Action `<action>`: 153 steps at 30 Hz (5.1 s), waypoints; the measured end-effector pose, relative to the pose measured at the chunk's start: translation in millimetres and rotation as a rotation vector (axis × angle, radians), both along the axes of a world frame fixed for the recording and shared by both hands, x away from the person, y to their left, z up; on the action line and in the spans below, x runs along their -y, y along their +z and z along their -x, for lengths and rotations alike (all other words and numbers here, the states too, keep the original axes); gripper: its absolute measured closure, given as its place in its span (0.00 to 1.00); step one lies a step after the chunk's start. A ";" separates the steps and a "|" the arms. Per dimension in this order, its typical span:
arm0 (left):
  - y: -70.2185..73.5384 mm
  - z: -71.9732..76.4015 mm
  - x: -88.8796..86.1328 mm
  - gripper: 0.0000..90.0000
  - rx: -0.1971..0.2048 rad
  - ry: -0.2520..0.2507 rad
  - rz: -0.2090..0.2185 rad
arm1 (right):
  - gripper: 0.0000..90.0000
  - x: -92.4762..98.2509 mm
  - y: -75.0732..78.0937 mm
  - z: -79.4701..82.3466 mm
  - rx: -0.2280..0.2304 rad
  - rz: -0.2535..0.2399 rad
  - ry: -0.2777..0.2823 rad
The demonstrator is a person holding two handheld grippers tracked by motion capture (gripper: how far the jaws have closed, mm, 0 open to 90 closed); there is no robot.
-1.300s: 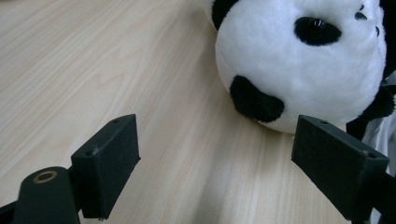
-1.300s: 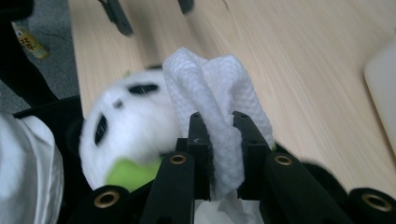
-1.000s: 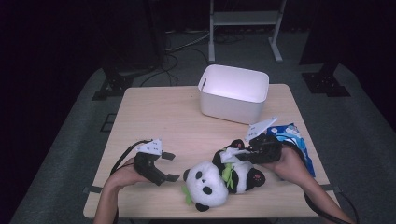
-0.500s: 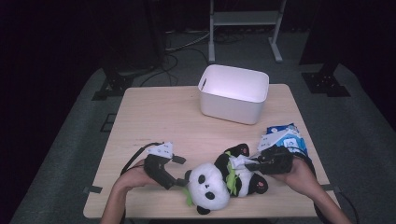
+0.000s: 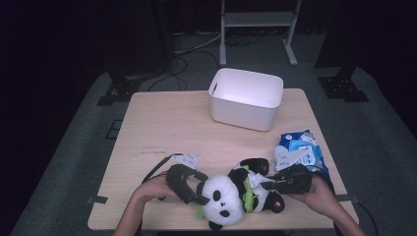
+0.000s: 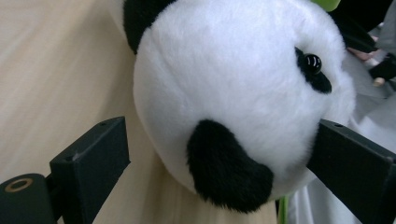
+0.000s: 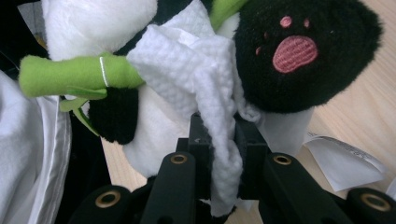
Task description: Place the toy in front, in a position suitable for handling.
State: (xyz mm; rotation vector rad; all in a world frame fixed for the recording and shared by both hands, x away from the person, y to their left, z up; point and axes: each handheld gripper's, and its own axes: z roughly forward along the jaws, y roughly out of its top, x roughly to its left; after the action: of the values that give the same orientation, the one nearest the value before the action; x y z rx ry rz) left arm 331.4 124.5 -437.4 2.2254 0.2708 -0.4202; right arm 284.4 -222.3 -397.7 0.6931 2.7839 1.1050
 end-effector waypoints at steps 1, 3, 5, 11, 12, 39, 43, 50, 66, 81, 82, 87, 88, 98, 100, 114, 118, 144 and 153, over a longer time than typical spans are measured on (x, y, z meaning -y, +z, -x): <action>0.3 -1.2 0.9 0.10 -0.019 -0.012 0.003 | 0.88 0.5 -1.0 0.4 0.005 -0.009 0.000; 2.9 -3.5 2.2 0.21 -0.037 -0.029 -0.003 | 0.88 2.1 -2.9 1.0 0.005 -0.033 -0.004; 6.4 -4.7 3.1 0.29 -0.027 -0.038 -0.012 | 0.88 4.4 -4.9 -0.1 0.001 -0.058 -0.004; 16.0 -13.5 -0.4 0.42 0.030 -0.007 -0.028 | 0.88 5.3 -8.4 -3.3 0.001 -0.107 -0.016; 18.5 -15.7 -1.9 0.43 0.045 0.003 -0.028 | 0.88 4.7 -8.5 -3.4 0.002 -0.107 -0.017; 22.1 -39.5 -31.4 0.25 0.000 0.158 0.029 | 0.88 -28.4 -5.8 -5.8 0.045 -0.053 0.016; 20.3 -35.0 -26.3 0.20 0.024 0.160 0.005 | 0.88 -29.2 -4.3 -3.7 0.054 -0.039 0.019; 17.0 -27.8 -30.2 0.24 0.050 0.176 0.027 | 0.89 -33.6 15.8 1.9 0.091 -0.036 0.045; 17.6 -14.5 -33.0 0.25 0.111 0.161 0.031 | 0.89 -60.0 56.1 -53.0 0.084 0.026 0.052; 21.3 -10.3 -30.8 0.25 0.145 0.140 0.018 | 0.89 -57.7 57.3 -70.3 0.069 0.070 0.030; 21.3 -10.2 -30.8 0.25 0.145 0.140 0.021 | 0.89 -57.7 54.9 -69.0 0.065 0.070 0.034; 21.4 -9.4 -29.2 0.18 0.115 0.151 0.002 | 0.89 -51.5 49.6 -60.7 0.042 0.036 0.045; 21.4 -9.4 -29.2 0.13 0.115 0.151 0.002 | 0.89 -49.9 49.1 -58.9 0.037 0.033 0.049; 10.0 -5.7 -12.9 0.06 0.039 0.075 0.015 | 0.88 -44.0 49.8 -37.5 -0.002 0.002 0.114; 12.3 -5.0 -13.4 0.13 0.058 0.066 0.015 | 0.88 -44.2 49.5 -36.7 0.001 0.005 0.117; 24.4 -2.6 -15.1 0.31 0.245 0.056 0.023 | 0.88 -60.9 53.8 -41.9 0.005 -0.001 0.141; 29.3 -0.3 -18.2 0.31 0.315 0.057 0.016 | 0.88 -88.7 57.1 -45.0 0.036 0.049 0.188; 21.2 -8.7 -34.1 0.27 0.296 0.116 0.028 | 0.88 -47.6 63.7 -49.7 0.036 0.050 0.099; 24.3 -7.6 -30.6 0.16 0.257 0.130 0.008 | 0.89 -37.1 51.4 -38.4 0.013 0.002 0.097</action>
State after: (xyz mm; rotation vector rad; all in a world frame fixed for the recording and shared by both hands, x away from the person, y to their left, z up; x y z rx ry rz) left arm 339.0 155.1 -413.1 2.2105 0.2732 -0.0641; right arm 322.8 -185.2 -346.2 0.5540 2.8342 1.1179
